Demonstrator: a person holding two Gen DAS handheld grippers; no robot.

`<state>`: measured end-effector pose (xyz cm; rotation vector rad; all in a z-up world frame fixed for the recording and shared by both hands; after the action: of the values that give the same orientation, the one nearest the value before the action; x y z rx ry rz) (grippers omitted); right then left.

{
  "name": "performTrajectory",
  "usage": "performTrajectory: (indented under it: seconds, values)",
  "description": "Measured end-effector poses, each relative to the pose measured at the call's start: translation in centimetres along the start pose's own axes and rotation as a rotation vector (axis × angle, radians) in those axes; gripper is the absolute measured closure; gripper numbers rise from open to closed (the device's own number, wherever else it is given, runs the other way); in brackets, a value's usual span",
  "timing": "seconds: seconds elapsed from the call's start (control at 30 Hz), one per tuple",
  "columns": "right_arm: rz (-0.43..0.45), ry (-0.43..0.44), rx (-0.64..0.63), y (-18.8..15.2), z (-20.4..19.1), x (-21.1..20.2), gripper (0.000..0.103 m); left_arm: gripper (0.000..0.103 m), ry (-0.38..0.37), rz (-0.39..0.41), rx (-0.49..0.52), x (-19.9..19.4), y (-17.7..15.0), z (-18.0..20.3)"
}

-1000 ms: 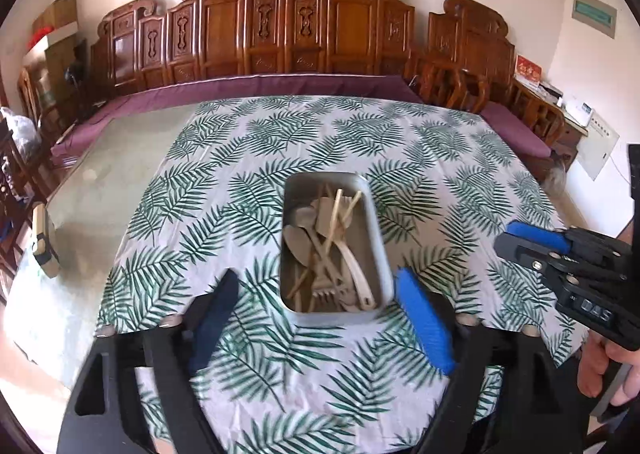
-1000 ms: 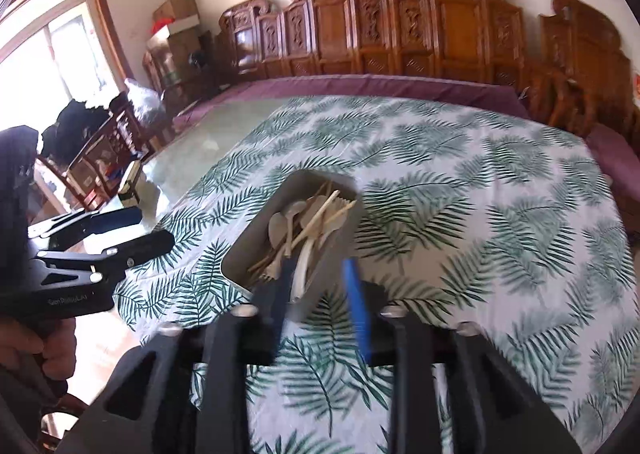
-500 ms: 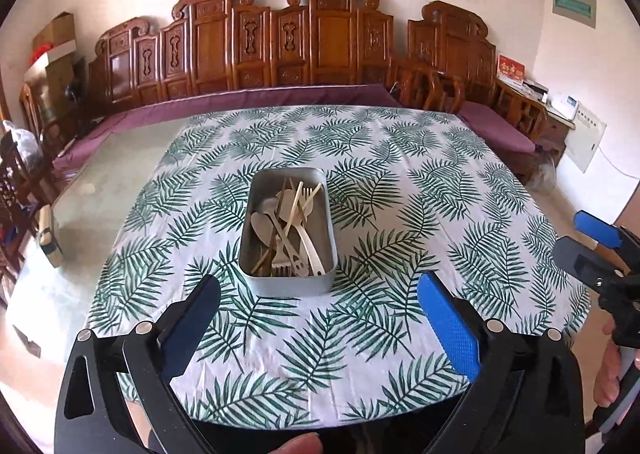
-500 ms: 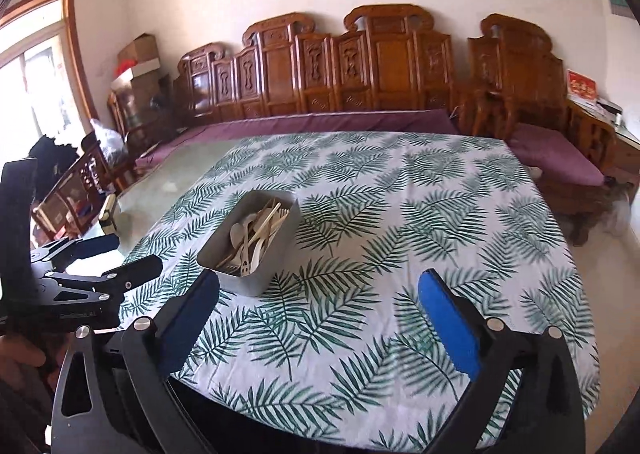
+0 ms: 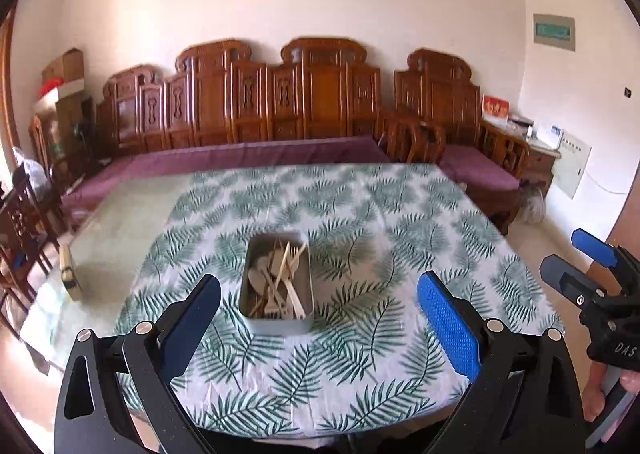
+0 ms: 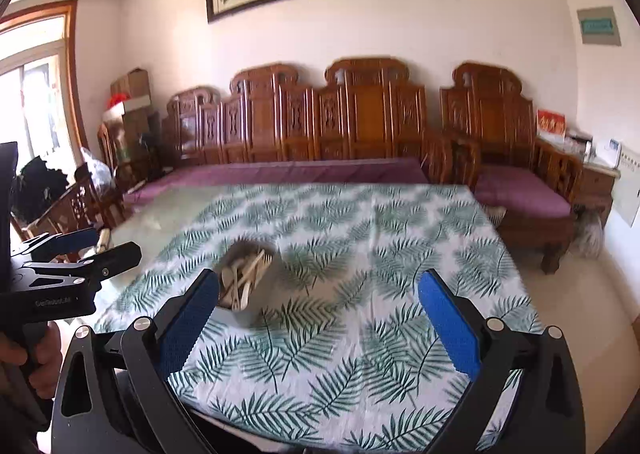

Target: Organize utensils

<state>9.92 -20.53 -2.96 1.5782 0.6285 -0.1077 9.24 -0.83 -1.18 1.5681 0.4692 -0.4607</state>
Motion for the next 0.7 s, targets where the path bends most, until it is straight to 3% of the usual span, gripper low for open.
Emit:
performTrajectory:
  seconds: [0.27,0.7]
  values:
    - [0.073,-0.015,-0.002,1.6,-0.2,-2.9,0.003,0.008,0.011,0.067,0.006,-3.1,1.4,0.7]
    - [0.076,-0.017,0.010,1.4,0.3,-3.1,0.003,0.008,0.018,0.065,0.000,-3.4,0.8,0.7]
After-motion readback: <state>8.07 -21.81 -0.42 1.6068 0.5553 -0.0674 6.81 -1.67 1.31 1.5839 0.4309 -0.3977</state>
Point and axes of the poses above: each gripper's, at about its wrist camera, not at the fingertips, and x roughly the way its jaws point, z to its right, y to its top, the point moved 5 cm from there along x, roughly the way its jaws point, and after that the axes turned 5 degrees about y, right-handed, at the moved point
